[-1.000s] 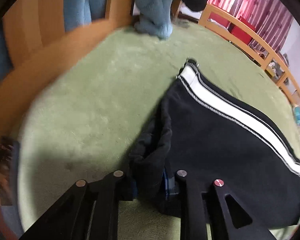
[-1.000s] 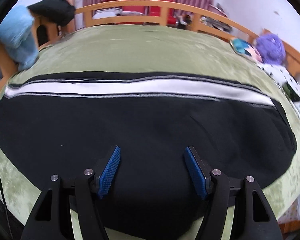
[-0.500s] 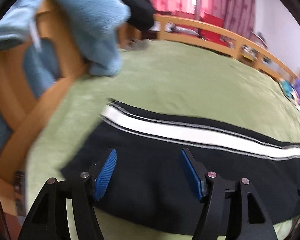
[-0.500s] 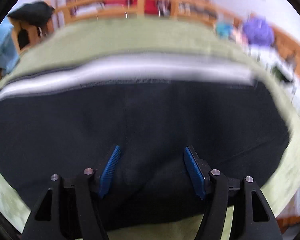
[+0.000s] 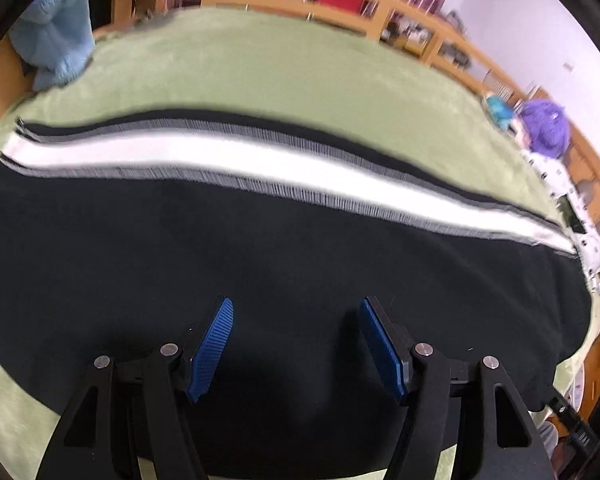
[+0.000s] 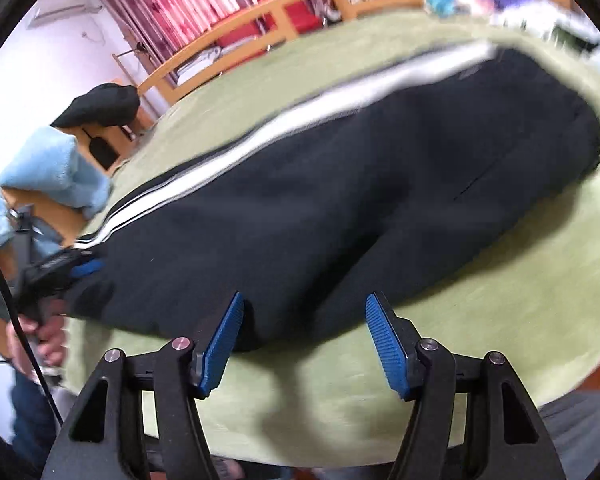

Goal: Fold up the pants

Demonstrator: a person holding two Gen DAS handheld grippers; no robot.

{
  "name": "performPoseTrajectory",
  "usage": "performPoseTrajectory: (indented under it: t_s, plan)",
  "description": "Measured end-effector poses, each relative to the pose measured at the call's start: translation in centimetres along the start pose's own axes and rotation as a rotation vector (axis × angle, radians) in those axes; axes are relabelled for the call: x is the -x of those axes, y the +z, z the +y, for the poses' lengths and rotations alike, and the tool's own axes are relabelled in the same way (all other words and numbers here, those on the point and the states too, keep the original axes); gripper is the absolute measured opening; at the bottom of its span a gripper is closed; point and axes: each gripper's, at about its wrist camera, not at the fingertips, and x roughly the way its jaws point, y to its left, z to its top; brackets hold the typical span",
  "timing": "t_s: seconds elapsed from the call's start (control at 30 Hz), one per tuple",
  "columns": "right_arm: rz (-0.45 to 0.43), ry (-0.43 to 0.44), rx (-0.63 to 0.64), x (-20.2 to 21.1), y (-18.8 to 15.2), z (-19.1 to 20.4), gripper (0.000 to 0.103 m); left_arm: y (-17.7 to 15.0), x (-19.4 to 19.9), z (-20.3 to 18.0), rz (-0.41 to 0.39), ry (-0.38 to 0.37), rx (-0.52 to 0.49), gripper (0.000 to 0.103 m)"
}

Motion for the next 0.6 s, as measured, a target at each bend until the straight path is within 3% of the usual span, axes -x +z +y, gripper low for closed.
performPoseTrajectory:
  t_s: [0.03,0.1,0.13,0.2,0.3,0.4,0.53,0.6]
  plan:
    - [0.007,0.001,-0.008,-0.8,-0.1,0.0,0.064,-0.3,-0.6,-0.3,0.017,0.023,0.004,0.064]
    - [-0.027,-0.038,0.007,-2.0,-0.1,0.5,0.049,-0.6,-0.8,-0.4,0.015,0.031,0.005,0.064]
    - [-0.052,-0.030,0.013,-2.1,0.0,0.6,0.017,-0.7,-0.5,-0.5,0.015,0.035,0.005,0.064]
    - [-0.068,-0.001,0.032,-1.8,-0.1,0.5,0.015,-0.6,-0.2,-0.1,0.025,0.048,0.013,0.064]
    - [-0.023,0.032,0.080,-1.5,-0.5,-0.3,0.020,-1.0,0.4,0.4,0.039,0.032,0.029,0.064]
    - [-0.019,-0.017,0.168,-0.1,-0.5,-0.2,0.040,-0.3,0.6,0.5,0.033,0.027,0.042,0.064]
    - [-0.162,-0.180,0.148,4.6,2.6,-3.4,0.061,0.3,1.2,0.5,-0.014,0.027,0.057,0.064]
    - [-0.218,-0.282,0.062,6.4,4.5,-6.6,0.064,0.7,1.6,-0.3,-0.059,0.041,0.045,0.064]
